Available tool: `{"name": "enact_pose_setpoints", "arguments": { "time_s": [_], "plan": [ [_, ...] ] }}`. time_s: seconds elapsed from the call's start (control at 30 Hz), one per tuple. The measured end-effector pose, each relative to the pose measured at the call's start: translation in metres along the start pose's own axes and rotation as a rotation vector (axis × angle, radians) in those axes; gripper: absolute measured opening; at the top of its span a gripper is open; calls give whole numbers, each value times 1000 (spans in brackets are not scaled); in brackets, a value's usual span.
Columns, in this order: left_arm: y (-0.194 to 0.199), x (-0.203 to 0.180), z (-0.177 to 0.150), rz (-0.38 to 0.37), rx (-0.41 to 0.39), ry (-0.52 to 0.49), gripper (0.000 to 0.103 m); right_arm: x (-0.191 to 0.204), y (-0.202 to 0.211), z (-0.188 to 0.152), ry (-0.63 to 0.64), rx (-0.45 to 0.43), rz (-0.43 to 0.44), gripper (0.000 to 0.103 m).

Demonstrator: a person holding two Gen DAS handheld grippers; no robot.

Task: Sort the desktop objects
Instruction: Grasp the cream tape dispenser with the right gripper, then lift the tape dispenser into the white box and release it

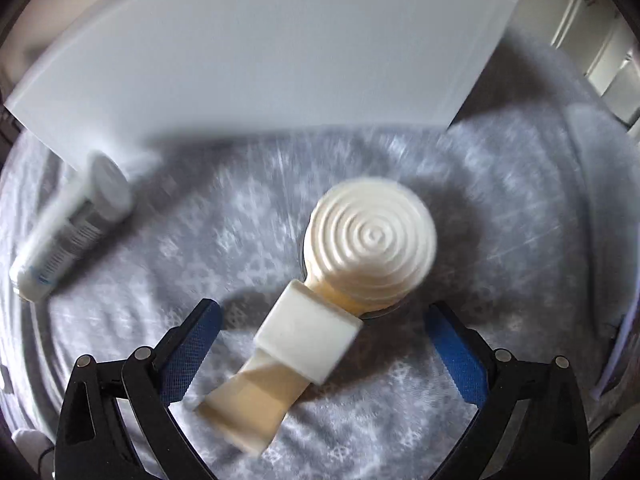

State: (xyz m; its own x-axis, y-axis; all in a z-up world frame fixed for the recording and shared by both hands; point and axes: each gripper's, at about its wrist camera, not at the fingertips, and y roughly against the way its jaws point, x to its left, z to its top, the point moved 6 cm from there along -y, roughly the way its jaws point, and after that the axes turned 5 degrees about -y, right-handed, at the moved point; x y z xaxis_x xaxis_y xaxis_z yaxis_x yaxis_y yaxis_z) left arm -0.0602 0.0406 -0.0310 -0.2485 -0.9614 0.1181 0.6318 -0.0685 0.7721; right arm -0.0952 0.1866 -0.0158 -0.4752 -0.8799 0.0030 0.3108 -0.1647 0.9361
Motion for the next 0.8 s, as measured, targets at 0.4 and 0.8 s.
{"name": "enact_pose_setpoints", "arguments": {
  "time_s": [0.4,0.8],
  "plan": [
    [2,1,1,-11,22,3,103,-46,31,-10,22,-38,121,24],
    [5,14,-1,53,22,45,103,-64,153,55,88,-369,121,24]
  ]
}}
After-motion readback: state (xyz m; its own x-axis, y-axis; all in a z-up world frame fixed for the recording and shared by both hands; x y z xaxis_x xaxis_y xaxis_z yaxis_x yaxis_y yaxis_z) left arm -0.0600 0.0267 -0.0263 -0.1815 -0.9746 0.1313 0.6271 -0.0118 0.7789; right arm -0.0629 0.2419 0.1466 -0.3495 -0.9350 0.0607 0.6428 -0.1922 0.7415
